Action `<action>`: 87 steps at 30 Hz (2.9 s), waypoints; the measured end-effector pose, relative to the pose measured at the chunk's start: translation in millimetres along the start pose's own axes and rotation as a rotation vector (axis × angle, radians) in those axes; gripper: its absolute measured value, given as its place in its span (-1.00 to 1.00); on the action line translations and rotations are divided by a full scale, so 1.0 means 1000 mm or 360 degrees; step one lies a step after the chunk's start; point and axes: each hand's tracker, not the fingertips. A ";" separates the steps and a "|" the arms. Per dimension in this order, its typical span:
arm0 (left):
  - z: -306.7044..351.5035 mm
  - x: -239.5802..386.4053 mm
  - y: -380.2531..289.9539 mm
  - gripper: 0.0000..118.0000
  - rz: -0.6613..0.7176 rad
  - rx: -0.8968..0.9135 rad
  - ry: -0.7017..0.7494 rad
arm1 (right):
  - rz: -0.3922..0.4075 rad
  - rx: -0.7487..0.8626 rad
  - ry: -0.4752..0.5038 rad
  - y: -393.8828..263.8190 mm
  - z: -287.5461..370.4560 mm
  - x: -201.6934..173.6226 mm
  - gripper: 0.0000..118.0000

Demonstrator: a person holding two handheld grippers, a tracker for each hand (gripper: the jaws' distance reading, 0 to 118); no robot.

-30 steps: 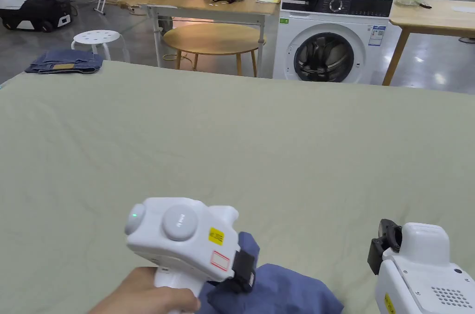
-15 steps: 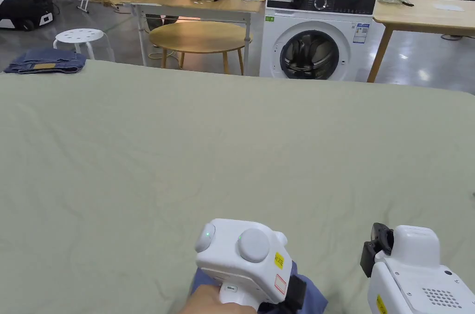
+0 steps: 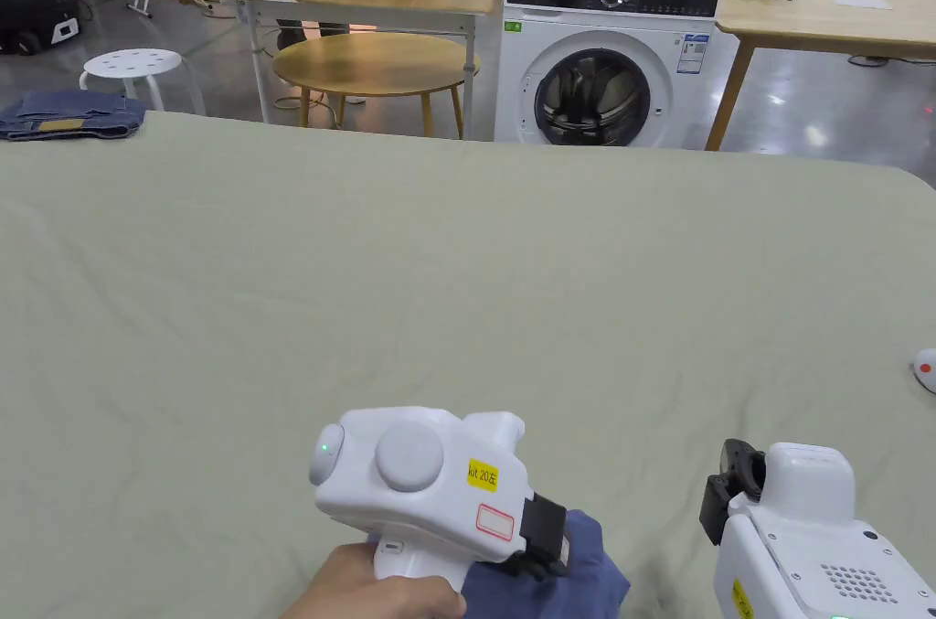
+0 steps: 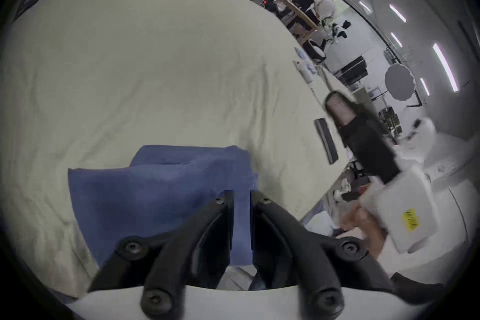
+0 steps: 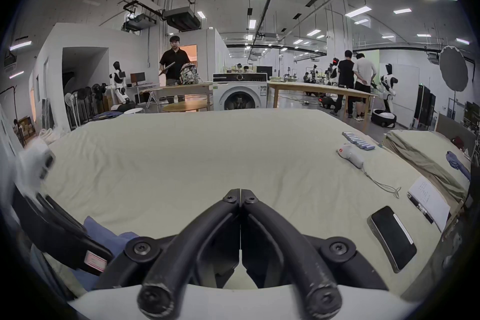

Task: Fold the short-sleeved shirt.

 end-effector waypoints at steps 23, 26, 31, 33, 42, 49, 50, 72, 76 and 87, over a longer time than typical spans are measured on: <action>0.014 -0.026 -0.020 -1.00 -0.0128 0.0487 0.0127 | 0.0015 0.0095 0.0016 0.019 -0.003 -0.010 -1.00; 0.045 -0.028 -0.022 -1.00 -0.0243 0.0794 0.0425 | 0.0025 0.0134 0.0021 0.026 -0.004 -0.017 -1.00; 0.077 -0.035 -0.030 -1.00 -0.0348 0.1244 0.0779 | 0.0031 0.0227 0.0019 0.039 -0.003 -0.027 -1.00; 0.081 -0.035 -0.036 -1.00 -0.0423 0.1387 0.0938 | 0.0036 0.0262 0.0017 0.043 -0.003 -0.031 -1.00; 0.091 -0.041 -0.051 -1.00 -0.0458 0.1694 0.1173 | 0.0051 0.0379 0.0013 0.052 0.009 -0.041 -1.00; 0.095 -0.049 -0.062 -1.00 -0.0408 0.1646 0.1136 | 0.0136 0.0086 0.0154 0.016 0.038 -0.057 -1.00; 0.095 -0.050 -0.064 -1.00 -0.0400 0.1640 0.1128 | 0.0159 0.0032 0.0185 0.006 0.040 -0.061 -1.00; 0.094 -0.104 -0.090 -1.00 -0.0186 0.0869 0.0645 | 0.0109 -0.0659 0.0247 -0.087 -0.016 -0.082 -1.00; 0.091 -0.134 -0.082 -1.00 -0.0023 0.0537 0.0230 | 0.0131 -0.0656 0.0254 -0.086 -0.015 -0.082 -1.00; 0.049 -0.190 -0.060 0.26 0.0408 0.0196 -0.0451 | 0.0118 -0.0658 0.0270 -0.085 -0.016 -0.079 -1.00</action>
